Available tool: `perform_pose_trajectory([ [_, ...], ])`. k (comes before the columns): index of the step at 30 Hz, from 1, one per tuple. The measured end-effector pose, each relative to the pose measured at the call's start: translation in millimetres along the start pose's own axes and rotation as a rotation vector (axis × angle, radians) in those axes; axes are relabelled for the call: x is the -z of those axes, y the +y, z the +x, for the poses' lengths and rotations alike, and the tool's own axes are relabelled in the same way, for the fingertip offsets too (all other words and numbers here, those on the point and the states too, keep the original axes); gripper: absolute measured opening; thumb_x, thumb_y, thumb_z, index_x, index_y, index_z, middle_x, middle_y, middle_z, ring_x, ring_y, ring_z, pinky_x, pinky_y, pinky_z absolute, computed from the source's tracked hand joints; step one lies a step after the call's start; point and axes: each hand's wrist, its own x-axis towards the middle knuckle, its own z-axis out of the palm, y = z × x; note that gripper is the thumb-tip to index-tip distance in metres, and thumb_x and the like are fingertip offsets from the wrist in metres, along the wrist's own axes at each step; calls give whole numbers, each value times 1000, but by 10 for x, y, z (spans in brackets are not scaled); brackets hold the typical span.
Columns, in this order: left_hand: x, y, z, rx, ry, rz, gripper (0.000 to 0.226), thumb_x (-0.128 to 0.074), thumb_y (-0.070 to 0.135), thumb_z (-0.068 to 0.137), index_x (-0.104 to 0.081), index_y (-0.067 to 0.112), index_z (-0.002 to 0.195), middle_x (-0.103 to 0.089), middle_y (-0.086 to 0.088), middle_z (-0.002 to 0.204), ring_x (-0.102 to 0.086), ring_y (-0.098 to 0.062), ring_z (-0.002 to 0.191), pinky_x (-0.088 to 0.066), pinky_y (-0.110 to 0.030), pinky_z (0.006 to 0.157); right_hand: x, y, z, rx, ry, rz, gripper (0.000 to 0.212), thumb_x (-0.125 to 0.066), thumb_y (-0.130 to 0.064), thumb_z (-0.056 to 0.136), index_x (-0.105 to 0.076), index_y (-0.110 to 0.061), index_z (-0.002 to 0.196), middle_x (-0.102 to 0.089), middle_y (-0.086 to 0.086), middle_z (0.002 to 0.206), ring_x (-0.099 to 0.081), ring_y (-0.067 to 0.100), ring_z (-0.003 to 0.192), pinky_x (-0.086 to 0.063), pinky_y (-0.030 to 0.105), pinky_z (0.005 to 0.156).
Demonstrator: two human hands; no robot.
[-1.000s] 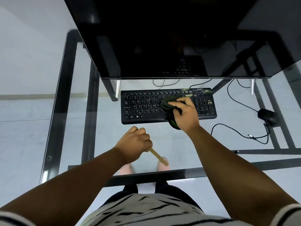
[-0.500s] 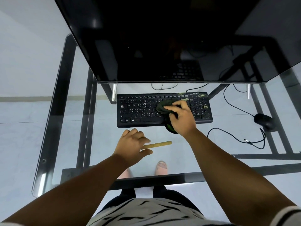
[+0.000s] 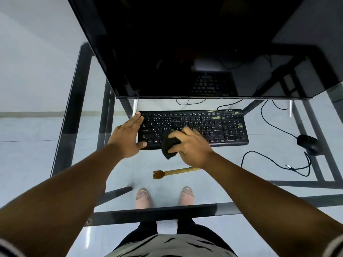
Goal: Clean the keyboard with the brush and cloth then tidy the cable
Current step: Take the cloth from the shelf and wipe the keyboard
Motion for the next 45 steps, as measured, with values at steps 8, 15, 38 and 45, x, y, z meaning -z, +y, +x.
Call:
perform_pose_trajectory([
  [8, 54, -86, 24, -27, -34, 38, 107, -73, 46, 80, -1, 24, 156, 6, 11, 163, -16, -18, 148, -20, -43, 117, 71, 360, -301, -125, -10, 24, 32, -64, -7, 74, -77, -35, 81, -62, -8, 120, -46, 25, 102, -47, 46, 83],
  [15, 63, -17, 27, -11, -21, 56, 109, -75, 43, 79, 1, 23, 155, 4, 8, 163, -14, -19, 149, -18, -40, 117, 29, 148, -138, -187, 49, 18, 30, -59, -7, 77, -78, -31, 76, -65, -7, 116, -46, 27, 99, -47, 46, 80],
  [38, 245, 210, 118, 45, -40, 187, 129, -81, 58, 62, 0, 18, 155, -8, 1, 162, -9, -19, 149, -18, -42, 118, 8, -98, 223, -592, 46, 156, 52, -55, -28, 92, -45, -40, 142, -38, -2, 131, -37, 21, 111, -51, 34, 86],
  [45, 234, 177, 93, 56, -55, 178, 125, -77, 60, 67, 4, 20, 155, 1, 3, 163, -4, -17, 150, -13, -41, 119, -24, 15, 17, -721, 183, 149, 47, -50, -8, 84, -66, -30, 121, -48, 0, 121, -42, 26, 101, -57, 40, 71],
])
